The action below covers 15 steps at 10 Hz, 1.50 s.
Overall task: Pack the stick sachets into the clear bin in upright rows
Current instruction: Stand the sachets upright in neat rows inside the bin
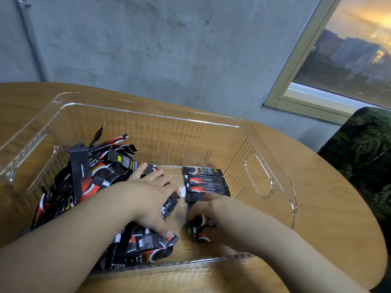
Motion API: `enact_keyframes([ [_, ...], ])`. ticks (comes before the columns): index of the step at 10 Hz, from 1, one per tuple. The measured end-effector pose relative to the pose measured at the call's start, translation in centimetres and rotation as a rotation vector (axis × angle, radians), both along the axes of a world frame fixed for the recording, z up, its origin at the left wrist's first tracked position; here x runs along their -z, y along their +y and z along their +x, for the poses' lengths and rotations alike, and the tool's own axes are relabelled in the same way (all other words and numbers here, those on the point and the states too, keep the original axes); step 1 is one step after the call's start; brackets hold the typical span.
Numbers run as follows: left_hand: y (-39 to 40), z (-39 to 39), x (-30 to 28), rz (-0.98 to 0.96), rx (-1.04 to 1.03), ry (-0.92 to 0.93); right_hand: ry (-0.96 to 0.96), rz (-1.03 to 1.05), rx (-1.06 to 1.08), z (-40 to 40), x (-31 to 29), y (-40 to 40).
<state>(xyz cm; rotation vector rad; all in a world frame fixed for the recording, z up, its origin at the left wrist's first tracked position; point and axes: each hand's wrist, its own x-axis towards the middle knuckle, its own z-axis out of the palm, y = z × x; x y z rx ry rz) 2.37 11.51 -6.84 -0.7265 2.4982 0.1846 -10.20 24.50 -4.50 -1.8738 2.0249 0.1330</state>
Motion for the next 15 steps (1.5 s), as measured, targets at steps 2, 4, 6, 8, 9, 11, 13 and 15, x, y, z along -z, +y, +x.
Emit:
enact_keyframes([
  [2, 0.0, 0.0, 0.0, 0.0, -0.001, 0.002, -0.047, 0.085, 0.028, -0.4, 3.3, -1.2],
  [4, 0.0, 0.0, 0.0, -0.001, 0.002, -0.003, -0.067, -0.009, 0.007, -1.0, 1.6, -0.1],
  [6, 0.0, 0.0, 0.0, -0.001, 0.005, 0.005, 0.012, -0.051, -0.014, -0.6, 1.3, -0.2],
  [8, -0.1, 0.0, 0.0, 0.002, 0.004, -0.003, 0.006, -0.035, 0.03, -0.5, 0.9, -0.6],
  [9, -0.1, 0.0, 0.0, 0.001, 0.003, -0.004, 0.046, -0.037, 0.057, -0.1, 1.3, -1.6],
  [11, -0.2, 0.0, 0.1, 0.008, -0.018, -0.003, 0.046, -0.015, 0.104, -0.3, 2.0, -2.4],
  [13, -0.1, 0.1, 0.0, 0.048, -0.07, 0.025, 0.028, -0.189, 0.169, 0.6, 1.9, -5.0],
  [15, 0.1, 0.0, -0.4, 0.081, -0.09, 0.043, -0.157, -0.143, 0.328, 0.8, 2.3, -7.8],
])
